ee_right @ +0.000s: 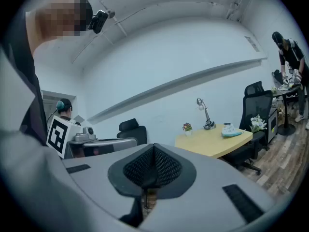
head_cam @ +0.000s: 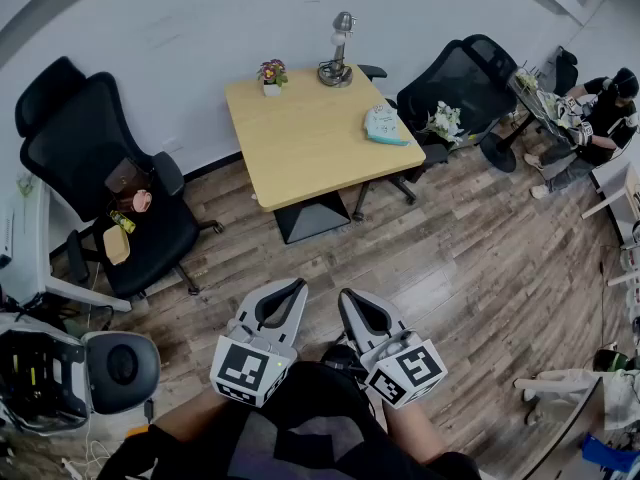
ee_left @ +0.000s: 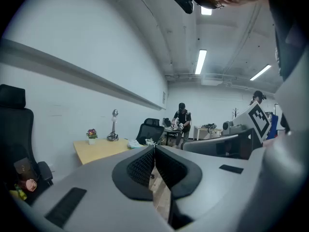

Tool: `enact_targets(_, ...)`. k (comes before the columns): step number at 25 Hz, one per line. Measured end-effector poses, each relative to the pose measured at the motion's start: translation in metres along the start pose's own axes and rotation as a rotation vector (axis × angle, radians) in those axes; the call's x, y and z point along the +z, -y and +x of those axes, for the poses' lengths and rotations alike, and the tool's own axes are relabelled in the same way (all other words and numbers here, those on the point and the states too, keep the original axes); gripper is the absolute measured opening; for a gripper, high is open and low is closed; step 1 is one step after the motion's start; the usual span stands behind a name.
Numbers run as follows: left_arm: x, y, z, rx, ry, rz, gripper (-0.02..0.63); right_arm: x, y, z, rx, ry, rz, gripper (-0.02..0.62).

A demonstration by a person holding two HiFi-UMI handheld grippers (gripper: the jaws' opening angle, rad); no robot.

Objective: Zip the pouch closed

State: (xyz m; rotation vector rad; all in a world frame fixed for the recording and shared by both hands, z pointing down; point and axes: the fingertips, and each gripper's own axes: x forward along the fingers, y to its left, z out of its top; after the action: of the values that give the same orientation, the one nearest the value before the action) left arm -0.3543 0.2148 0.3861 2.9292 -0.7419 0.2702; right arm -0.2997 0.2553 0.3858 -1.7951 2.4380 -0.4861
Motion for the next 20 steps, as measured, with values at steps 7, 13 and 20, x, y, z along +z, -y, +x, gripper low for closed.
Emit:
enact_targets(7,0.006,0.006,0.021,-0.005,-0.001,0.006,0.014,0.008,0.023,-0.002,-0.015,-0.001,-0.007,0.015)
enact_targets(13,0.011,0.014,0.042,-0.029,0.001,0.001,0.014,0.019,0.043,-0.003,-0.036,0.014,0.001,0.015)
enact_targets(20,0.023,0.022,0.079,-0.051,0.001,0.003,0.014,0.038,0.083,-0.006,-0.087,0.036,0.008,0.017)
